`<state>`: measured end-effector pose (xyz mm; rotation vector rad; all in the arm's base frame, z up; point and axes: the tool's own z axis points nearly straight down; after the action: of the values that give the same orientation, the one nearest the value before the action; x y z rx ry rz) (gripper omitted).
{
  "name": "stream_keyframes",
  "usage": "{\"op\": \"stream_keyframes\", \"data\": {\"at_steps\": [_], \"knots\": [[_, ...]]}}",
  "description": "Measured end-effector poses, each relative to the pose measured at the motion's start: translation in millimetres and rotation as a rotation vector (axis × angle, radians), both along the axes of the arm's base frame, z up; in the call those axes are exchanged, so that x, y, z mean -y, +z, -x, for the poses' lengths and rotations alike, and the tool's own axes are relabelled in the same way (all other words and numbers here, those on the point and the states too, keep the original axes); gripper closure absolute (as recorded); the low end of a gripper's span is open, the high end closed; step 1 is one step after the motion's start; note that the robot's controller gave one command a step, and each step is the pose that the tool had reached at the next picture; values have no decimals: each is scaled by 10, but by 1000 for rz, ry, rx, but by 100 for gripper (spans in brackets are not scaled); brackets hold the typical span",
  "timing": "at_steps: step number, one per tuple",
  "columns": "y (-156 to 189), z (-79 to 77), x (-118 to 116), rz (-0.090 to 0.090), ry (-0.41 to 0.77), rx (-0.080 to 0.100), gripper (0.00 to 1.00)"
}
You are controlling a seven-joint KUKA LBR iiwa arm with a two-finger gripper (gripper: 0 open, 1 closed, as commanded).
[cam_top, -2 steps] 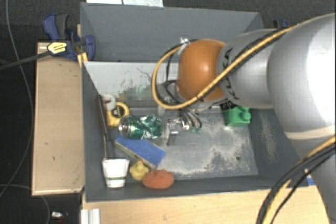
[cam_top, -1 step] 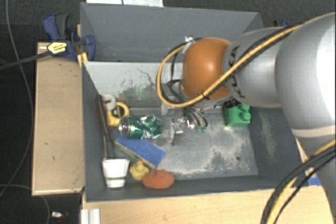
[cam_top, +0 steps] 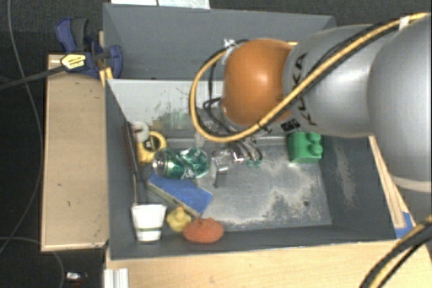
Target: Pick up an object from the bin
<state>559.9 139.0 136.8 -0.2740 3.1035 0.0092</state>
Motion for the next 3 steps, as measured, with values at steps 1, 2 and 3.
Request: {"op": "stream_keyframes", "data": {"at_steps": [1,2,3], "knots": [[85,-39,-15,-1,-31,3,0],[-165,217,-138,-5,-79,5,0],[-412,537,-208,0,22,9,0]]}}
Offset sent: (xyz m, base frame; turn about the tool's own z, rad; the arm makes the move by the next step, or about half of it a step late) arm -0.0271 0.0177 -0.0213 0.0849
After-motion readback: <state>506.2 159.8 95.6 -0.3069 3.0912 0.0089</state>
